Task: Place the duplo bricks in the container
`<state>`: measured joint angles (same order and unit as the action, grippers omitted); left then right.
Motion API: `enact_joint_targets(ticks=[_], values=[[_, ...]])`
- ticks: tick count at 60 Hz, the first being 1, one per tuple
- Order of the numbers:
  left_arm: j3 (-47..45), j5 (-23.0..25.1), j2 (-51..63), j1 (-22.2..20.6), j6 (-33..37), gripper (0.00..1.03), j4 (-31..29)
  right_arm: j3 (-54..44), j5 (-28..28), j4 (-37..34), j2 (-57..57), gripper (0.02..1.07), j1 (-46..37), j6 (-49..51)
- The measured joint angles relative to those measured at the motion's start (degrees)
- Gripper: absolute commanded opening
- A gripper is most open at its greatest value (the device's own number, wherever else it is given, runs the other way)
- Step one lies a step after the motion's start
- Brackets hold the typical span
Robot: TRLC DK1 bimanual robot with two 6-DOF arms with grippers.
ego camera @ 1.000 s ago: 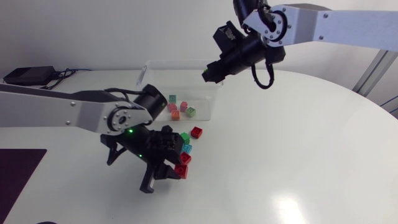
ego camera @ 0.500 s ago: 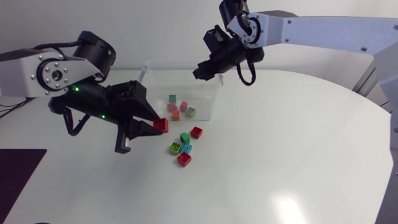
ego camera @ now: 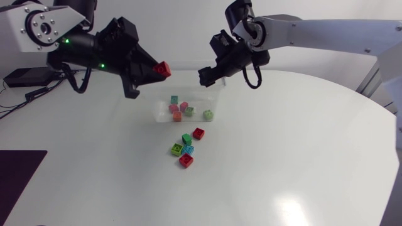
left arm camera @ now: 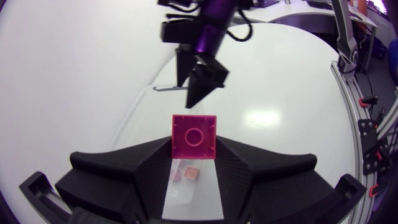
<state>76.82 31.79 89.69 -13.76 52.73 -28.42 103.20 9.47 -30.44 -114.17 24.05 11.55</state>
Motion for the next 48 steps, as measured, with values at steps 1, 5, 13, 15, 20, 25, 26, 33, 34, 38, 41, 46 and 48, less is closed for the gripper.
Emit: enact_joint_targets(ticks=[1, 5, 13, 15, 20, 25, 26, 33, 34, 38, 41, 46, 48], values=[[0.5, 0.0, 0.5, 0.2, -0.6, 0.3, 0.7, -1.0, 0.0, 0.1, 1.0, 1.01, 0.1, 0.0], [3.0, 0.0, 3.3, 0.7, -3.3, 0.3, 3.2, -4.5, 0.0, 0.4, 4.3, 1.01, 0.5, 0.0], [8.5, 0.0, 9.6, 1.4, -6.3, 0.3, 5.1, -10.3, -0.3, 0.7, 10.9, 1.01, 2.6, 0.0], [9.7, -0.1, 11.4, 1.4, -6.6, 0.3, 5.2, -11.4, -0.3, 0.7, 12.1, 1.01, 3.2, 0.0], [13.0, -0.7, 16.0, 1.4, -7.7, 0.3, 5.3, -14.1, -0.5, 0.8, 14.6, 1.01, 5.0, 0.0], [16.2, -2.3, 20.5, 1.4, -8.5, 0.31, 5.3, -16.8, -0.5, 0.8, 15.9, 1.01, 6.8, 0.0], [16.8, -2.4, 21.3, 1.4, -8.7, 0.31, 5.3, -17.4, -0.5, 0.8, 16.0, 1.01, 7.2, 0.0], [20.8, -4.2, 26.5, 1.4, -9.6, 0.31, 5.3, -21.7, -0.5, 0.9, 16.1, 1.01, 9.9, -0.2], [21.3, -4.6, 27.2, 1.4, -9.9, 0.31, 5.3, -22.6, -0.5, 0.9, 16.1, 1.01, 10.3, -0.3], [23.5, -5.0, 29.6, 1.4, -10.7, 0.32, 5.3, -24.8, -0.5, 1.1, 15.9, 1.01, 11.7, -0.6], [25.2, -5.1, 31.2, 1.5, -11.1, 0.32, 5.0, -26.1, -0.5, 1.4, 15.5, 1.01, 12.6, -1.0], [27.7, -5.2, 33.4, 1.7, -11.9, 0.38, 4.6, -27.1, -0.5, 2.1, 14.2, 1.01, 13.8, -1.7], [28.7, -5.2, 34.1, 1.8, -12.0, 0.48, 3.9, -27.1, -0.5, 2.1, 13.4, 1.01, 14.2, -1.8]])
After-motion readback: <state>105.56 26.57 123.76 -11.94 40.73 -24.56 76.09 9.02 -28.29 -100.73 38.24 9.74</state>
